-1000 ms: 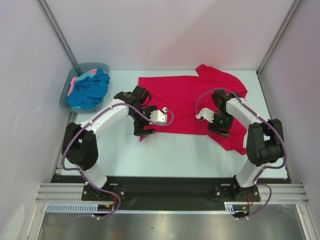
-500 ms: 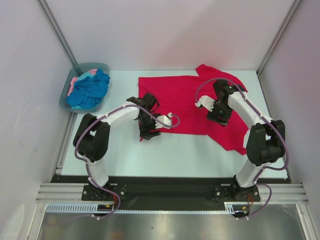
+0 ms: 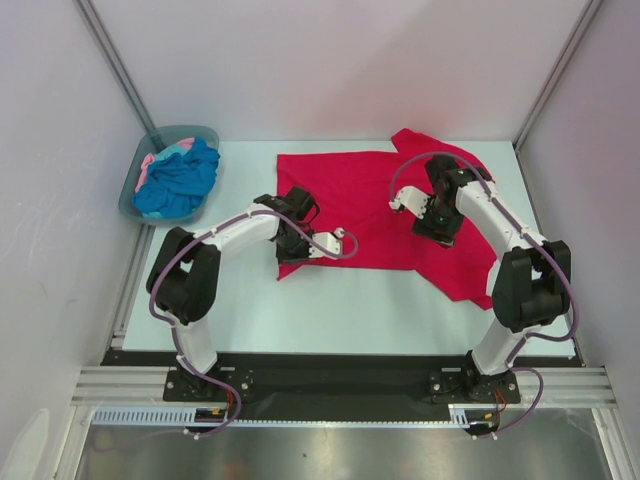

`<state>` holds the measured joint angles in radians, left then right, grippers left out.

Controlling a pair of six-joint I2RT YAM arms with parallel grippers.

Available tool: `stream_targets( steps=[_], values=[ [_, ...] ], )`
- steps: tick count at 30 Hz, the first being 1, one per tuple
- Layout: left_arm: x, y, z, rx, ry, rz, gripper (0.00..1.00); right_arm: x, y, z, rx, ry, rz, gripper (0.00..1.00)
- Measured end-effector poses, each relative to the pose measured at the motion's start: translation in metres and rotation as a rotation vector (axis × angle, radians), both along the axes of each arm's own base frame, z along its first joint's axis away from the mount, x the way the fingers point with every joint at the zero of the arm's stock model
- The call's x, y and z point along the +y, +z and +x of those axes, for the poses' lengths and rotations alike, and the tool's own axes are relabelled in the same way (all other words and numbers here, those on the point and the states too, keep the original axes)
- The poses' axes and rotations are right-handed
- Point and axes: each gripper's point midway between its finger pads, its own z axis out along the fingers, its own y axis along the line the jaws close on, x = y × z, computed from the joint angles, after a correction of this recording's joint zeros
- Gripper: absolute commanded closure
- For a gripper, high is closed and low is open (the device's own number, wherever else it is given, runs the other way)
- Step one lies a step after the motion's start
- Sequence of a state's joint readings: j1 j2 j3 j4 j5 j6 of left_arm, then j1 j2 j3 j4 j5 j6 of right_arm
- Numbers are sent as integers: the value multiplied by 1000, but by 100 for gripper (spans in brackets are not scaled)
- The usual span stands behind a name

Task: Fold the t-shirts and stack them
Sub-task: Flatten the tshirt out

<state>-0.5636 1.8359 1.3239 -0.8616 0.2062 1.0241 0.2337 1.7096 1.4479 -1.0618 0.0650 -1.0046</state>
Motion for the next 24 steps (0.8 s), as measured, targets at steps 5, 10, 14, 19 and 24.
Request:
stream_targets(
  steps=[5,10,14,19,24],
  values=[
    [13,-2,-13,43,-75,58,100,-3,6,6,-22,4,-6,36],
    [34,-4,-28,108,-160,159,100,-10,9,12,-34,-1,-17,36],
    [49,-9,-34,145,-208,236,99,-17,13,23,-51,-4,-28,36],
    [62,-13,-34,160,-232,303,100,-27,15,21,-31,12,-48,35],
    [68,-11,-24,157,-227,346,28,-33,14,1,57,49,-64,34]
  ],
)
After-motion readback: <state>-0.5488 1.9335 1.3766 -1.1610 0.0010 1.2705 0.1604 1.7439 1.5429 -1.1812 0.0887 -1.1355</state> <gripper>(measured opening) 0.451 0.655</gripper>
